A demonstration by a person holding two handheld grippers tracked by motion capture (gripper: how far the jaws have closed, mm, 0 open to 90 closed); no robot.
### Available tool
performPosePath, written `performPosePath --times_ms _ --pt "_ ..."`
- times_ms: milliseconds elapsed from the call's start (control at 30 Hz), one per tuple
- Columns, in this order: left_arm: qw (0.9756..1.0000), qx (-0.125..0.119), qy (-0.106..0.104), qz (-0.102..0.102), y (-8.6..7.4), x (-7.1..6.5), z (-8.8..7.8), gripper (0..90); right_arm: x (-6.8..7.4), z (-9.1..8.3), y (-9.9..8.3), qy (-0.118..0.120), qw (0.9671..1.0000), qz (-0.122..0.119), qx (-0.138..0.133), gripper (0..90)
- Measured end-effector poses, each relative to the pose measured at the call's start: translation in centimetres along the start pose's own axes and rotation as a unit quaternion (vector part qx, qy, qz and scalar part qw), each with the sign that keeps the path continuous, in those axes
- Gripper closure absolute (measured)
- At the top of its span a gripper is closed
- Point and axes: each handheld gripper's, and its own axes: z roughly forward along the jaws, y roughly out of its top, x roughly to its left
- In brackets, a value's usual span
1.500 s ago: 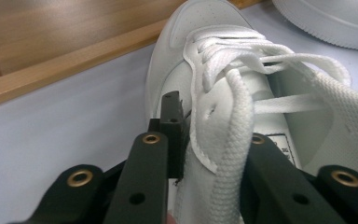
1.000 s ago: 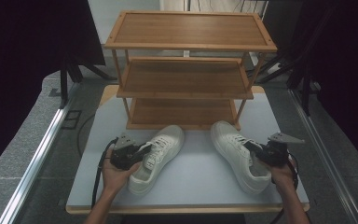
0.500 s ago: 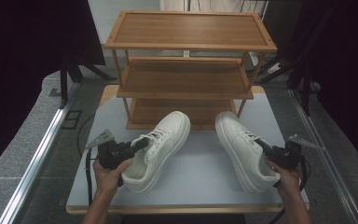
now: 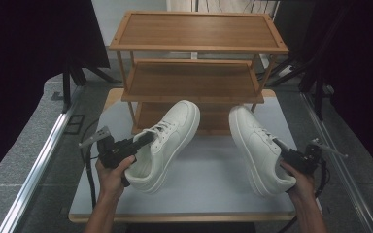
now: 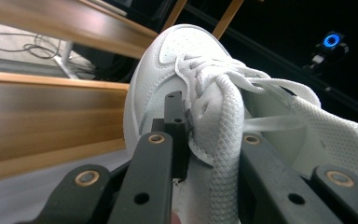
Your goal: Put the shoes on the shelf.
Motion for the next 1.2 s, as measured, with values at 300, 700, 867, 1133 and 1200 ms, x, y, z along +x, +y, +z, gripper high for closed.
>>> performPosePath --times_ms 300,700,867,1133,1200 --pt "0.9999 -0.012 -0.001 -0.01 1.8 -1.0 0.3 81.6 1.9 -0.4 1.9 0.036 0.9989 0.011 -0.027 83.4" --pt "0.9992 -0.03 -0.007 -0.025 4.0 -1.2 1.2 81.6 3.4 1.1 3.8 0.034 0.9976 0.033 -0.051 83.3" --pt "0.9993 -0.031 -0.009 -0.02 5.5 -1.4 1.7 81.6 3.7 1.7 4.3 0.027 0.9975 0.035 -0.055 83.2" --pt "0.9986 -0.044 -0.003 -0.027 6.9 -1.2 2.8 81.6 4.3 2.6 5.2 0.02 0.9971 0.041 -0.061 83.1" --pt "0.9986 -0.045 -0.002 -0.028 7.2 -1.1 3.2 81.5 4.5 2.9 5.5 0.017 0.997 0.042 -0.062 82.9"
